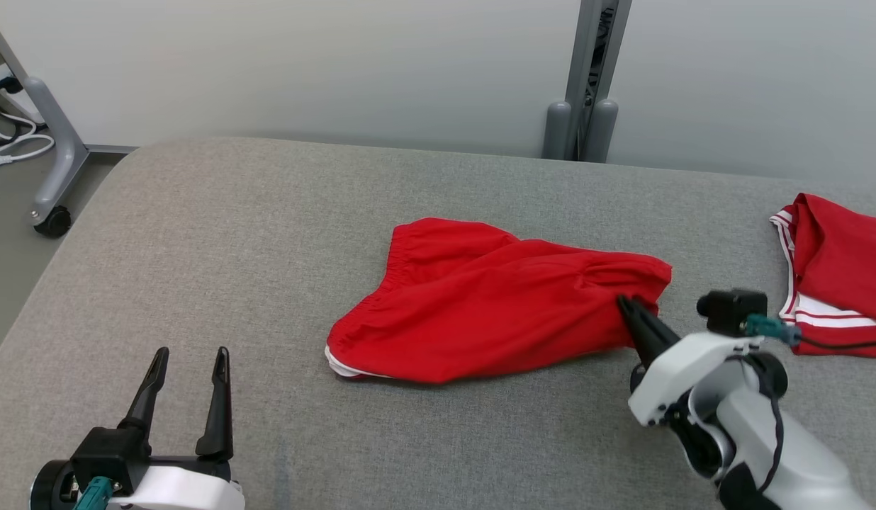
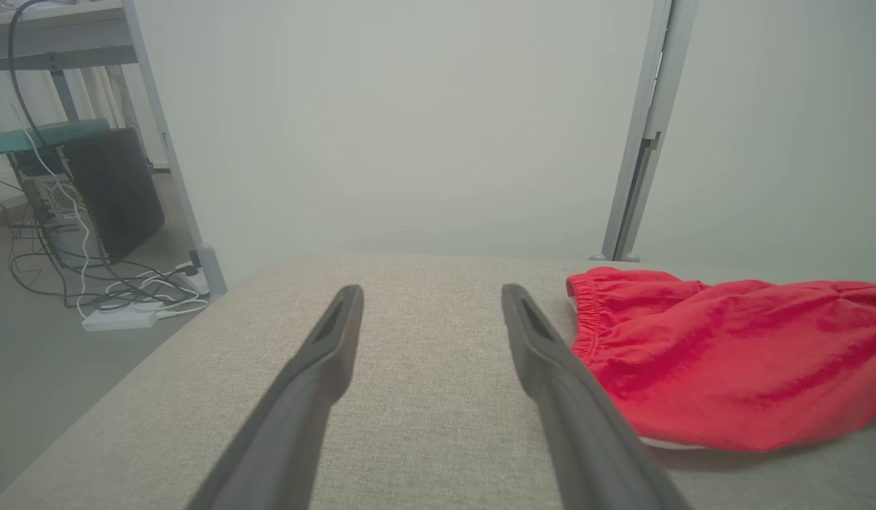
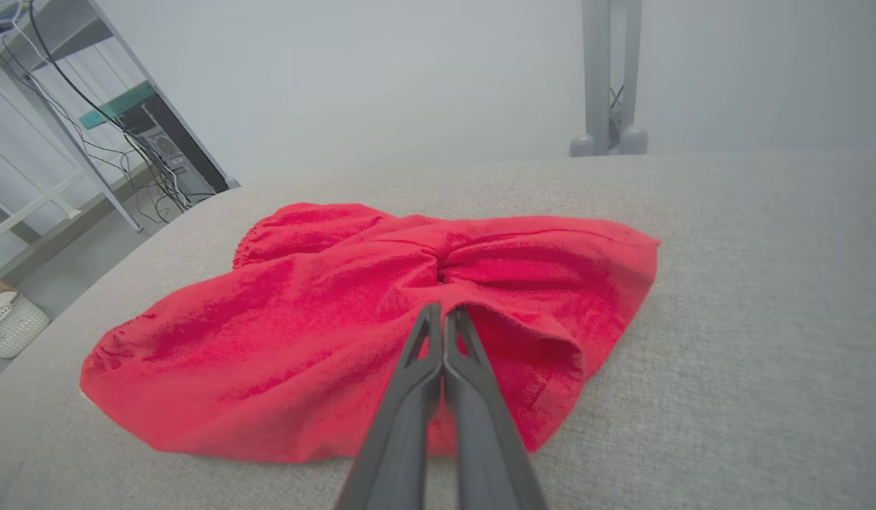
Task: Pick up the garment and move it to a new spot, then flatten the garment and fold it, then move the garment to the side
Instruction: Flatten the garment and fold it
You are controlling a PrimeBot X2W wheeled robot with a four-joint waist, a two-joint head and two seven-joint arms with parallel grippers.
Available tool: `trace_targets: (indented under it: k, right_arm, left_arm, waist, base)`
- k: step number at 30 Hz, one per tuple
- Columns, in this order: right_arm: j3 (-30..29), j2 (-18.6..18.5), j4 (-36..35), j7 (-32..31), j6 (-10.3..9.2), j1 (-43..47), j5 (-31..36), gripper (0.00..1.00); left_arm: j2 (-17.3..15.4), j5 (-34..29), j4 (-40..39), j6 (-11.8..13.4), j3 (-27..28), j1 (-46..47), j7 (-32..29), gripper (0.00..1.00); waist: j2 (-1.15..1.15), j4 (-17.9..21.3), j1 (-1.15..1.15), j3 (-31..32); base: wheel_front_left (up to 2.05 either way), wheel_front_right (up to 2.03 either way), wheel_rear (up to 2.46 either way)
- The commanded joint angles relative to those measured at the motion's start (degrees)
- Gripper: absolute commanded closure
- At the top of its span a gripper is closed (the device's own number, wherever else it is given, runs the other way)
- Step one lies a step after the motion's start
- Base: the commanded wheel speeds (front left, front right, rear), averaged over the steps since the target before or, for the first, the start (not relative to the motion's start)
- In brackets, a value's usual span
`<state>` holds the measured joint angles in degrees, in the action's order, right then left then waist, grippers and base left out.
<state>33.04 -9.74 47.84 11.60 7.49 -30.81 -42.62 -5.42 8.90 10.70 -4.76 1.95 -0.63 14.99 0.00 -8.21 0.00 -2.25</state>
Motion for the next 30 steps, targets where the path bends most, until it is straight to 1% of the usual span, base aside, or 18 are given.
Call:
trace_targets:
  k: [1,3,6,11,14,17,18,21,22,23,24,27,30]
  right_arm:
    - [0.12,-0.58,-0.65,0.33,0.00,-1.14,-0.38,1.00]
    - [0.88,-1.68,-1.70,-0.21,0.00,-2.65,-0.84,1.00]
    - [2.09,-1.70,-1.12,-2.64,0.00,-5.72,-2.14,1.00]
    - [3.96,-1.70,4.81,-6.22,0.00,-11.82,-3.47,1.00]
    - [4.30,-2.22,10.43,-5.38,0.00,-14.96,-3.26,1.00]
    - [5.06,-2.62,15.77,-2.99,0.00,-17.40,-1.82,1.00]
    - [5.40,-2.49,18.97,-1.45,0.00,-18.19,-1.11,1.00]
    - [6.08,-1.76,21.28,-0.05,0.00,-18.81,-0.74,1.00]
    - [6.24,-1.69,21.73,0.27,0.00,-18.95,-0.78,0.87]
    - [6.53,-1.67,22.03,0.63,-0.01,-19.14,-0.65,0.55]
    - [6.70,-1.68,22.13,1.17,-0.01,-19.19,-0.68,0.00]
    - [6.90,-1.90,21.61,2.51,-0.01,-19.09,-1.03,0.00]
    - [6.79,-3.31,19.50,3.47,-0.01,-18.25,-0.93,0.00]
  left_arm:
    - [-0.18,-0.40,-0.12,-0.20,0.27,0.78,0.22,0.00]
    - [-0.03,-0.47,-0.15,-0.29,0.23,0.98,0.22,0.00]
    - [0.18,-0.89,-0.04,-0.67,-0.16,1.36,0.22,0.00]
    - [0.67,-1.28,0.56,-1.16,-1.61,2.38,0.22,0.00]
    - [1.06,-1.56,1.13,-1.49,-2.86,3.45,0.22,0.00]
    - [1.38,-1.36,1.48,-1.73,-3.95,4.45,0.22,0.00]
    - [1.59,-1.32,1.86,-1.82,-4.70,5.10,0.22,0.00]
    - [1.74,-1.02,2.14,-1.98,-5.12,5.73,0.22,0.00]
    - [1.78,-0.98,2.31,-2.00,-5.12,5.79,0.23,0.00]
    - [1.82,-1.01,2.36,-2.03,-5.01,5.96,0.22,0.00]
    - [1.86,-1.05,2.35,-2.06,-4.84,6.12,0.23,0.00]
    - [1.85,-1.35,2.25,-2.10,-3.90,6.04,0.22,0.00]
    - [1.77,-1.78,2.08,-2.16,-3.17,5.58,0.22,0.00]
  waist:
    - [0.00,-0.02,0.00,-0.02]
    - [0.00,-0.12,0.00,-0.10]
    - [0.00,-0.57,0.00,-0.31]
    - [0.00,-2.76,0.00,-1.15]
    - [0.00,-4.64,0.00,-1.85]
    - [0.00,-6.21,0.00,-2.63]
    - [0.00,-7.01,0.00,-3.15]
    - [0.00,-7.37,0.00,-3.65]
    - [0.00,-7.22,0.00,-3.79]
    - [0.00,-7.01,0.00,-3.88]
    - [0.00,-6.78,0.00,-3.92]
    - [0.00,-5.57,0.00,-3.80]
    - [0.00,-4.22,0.00,-3.55]
  base:
    - [0.00,0.00,0.00]
    - [0.00,0.00,0.00]
    - [0.00,0.00,0.00]
    - [0.00,0.00,0.00]
    - [0.00,0.00,0.00]
    - [0.00,0.00,0.00]
    - [0.00,0.00,0.00]
    - [0.00,0.00,0.00]
    - [0.00,0.00,0.00]
    - [0.00,0.00,0.00]
    - [0.00,0.00,0.00]
    - [0.00,0.00,0.00]
    - [0.00,0.00,0.00]
